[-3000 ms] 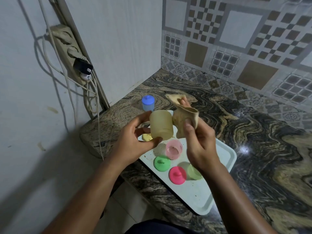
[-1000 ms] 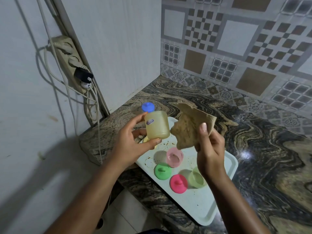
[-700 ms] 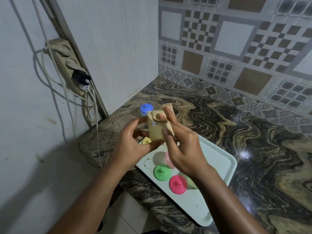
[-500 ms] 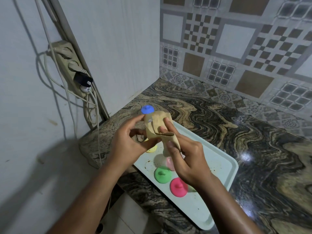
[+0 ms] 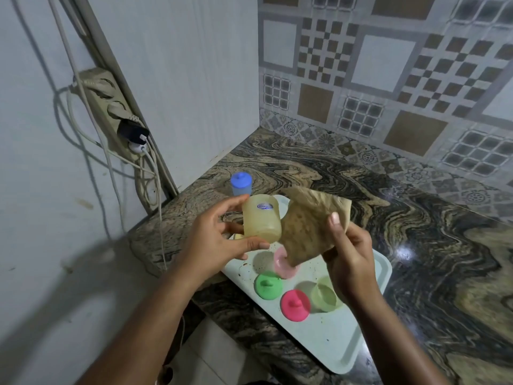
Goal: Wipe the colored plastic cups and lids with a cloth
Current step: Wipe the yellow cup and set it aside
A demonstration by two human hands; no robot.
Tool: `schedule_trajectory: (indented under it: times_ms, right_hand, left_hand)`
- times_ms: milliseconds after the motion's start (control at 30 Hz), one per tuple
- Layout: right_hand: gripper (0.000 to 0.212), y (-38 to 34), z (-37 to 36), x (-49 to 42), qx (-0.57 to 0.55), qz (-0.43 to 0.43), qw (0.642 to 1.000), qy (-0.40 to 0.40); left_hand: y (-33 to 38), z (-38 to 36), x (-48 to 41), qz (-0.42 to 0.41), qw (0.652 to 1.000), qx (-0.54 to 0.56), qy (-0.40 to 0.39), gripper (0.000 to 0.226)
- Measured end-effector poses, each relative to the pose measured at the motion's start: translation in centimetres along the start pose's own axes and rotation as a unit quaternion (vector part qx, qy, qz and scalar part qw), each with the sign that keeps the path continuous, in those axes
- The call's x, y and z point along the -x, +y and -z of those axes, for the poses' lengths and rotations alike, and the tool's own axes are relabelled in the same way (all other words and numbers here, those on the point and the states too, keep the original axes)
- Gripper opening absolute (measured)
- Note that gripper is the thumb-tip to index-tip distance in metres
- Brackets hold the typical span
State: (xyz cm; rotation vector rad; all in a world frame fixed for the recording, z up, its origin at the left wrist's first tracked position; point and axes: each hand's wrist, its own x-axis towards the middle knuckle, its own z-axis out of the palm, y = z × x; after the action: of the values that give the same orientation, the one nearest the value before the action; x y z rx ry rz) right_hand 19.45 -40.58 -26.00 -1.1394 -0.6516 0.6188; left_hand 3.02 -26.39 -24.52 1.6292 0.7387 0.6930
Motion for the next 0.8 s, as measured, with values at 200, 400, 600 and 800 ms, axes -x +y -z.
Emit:
schedule_trajectory:
  times_ms: [200, 400, 600, 800]
  right_hand:
    - [0.025, -1.5, -2.2, -0.9, 0.239, 0.095, 0.956, -0.142]
    - [0.033, -1.4, -2.2, -1.1, 0.286, 0.177, 0.928, -0.158]
    - [0.038, 0.0, -1.4, 0.8, 0.273, 0.199, 0.926, -0.166]
    - [0.034, 0.7, -0.2, 2.4, 0.272, 0.21, 0.926, -0.157]
  left_hand:
    - [0.8, -1.5, 0.1, -0.035, 0.998, -0.045, -0.014, 0.078]
    - [0.8, -1.4, 0.0, -0.041, 0.998, -0.043, 0.004, 0.078]
    - [0.9, -1.0, 0.1, -0.035, 0.999, -0.004, 0.023, 0.079]
    - [1.3, -0.7, 0.4, -0.038, 0.998, 0.013, 0.047, 0.077]
